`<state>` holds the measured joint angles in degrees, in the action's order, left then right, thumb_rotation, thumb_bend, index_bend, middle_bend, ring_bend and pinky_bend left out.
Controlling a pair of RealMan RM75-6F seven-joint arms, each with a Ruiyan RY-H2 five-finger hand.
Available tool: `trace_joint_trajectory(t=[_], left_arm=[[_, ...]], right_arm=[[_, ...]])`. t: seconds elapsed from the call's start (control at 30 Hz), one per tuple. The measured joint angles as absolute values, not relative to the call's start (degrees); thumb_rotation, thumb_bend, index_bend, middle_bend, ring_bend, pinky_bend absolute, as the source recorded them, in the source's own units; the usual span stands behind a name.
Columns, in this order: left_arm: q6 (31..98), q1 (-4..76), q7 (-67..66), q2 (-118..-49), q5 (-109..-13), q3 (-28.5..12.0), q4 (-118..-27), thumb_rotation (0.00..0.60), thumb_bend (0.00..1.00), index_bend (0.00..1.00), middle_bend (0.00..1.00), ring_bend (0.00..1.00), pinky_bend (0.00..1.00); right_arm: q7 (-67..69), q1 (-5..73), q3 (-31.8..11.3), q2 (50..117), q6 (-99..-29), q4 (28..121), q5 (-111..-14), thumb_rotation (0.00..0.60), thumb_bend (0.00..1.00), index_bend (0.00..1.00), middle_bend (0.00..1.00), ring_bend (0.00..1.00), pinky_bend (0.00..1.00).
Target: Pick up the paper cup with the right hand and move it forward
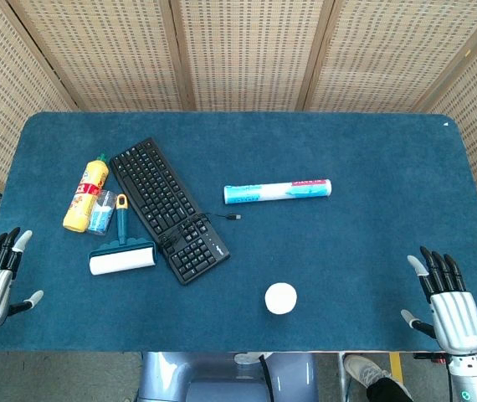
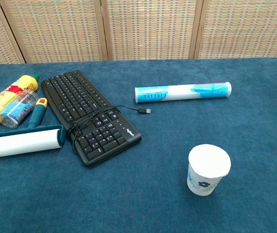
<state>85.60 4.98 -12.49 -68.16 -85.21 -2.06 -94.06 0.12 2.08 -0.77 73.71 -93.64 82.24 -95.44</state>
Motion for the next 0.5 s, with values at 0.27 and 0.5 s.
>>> trace_joint_trajectory(t=[0.27,0.5], left_arm=[[86.35,4.74,-12.44,-68.13,-85.62,-2.07,-94.22,0.600,0.16,0.00,0.00,0.00,0.00],[86.57,4.71,-12.02,-68.00,-85.50,-2.35,-94.34,0.600,0.16,0.00,0.00,0.00,0.00]], right_arm=[[0.64,2.01,-0.64,73.41,-93.74,82.41,-95.71,0.600,0.20,0.05,0.00,0.00,0.00],[1.14,2.19,-0.42,73.25,-93.70,82.38,-96.38,0.600,0.20,0.05,0.00,0.00,0.00]])
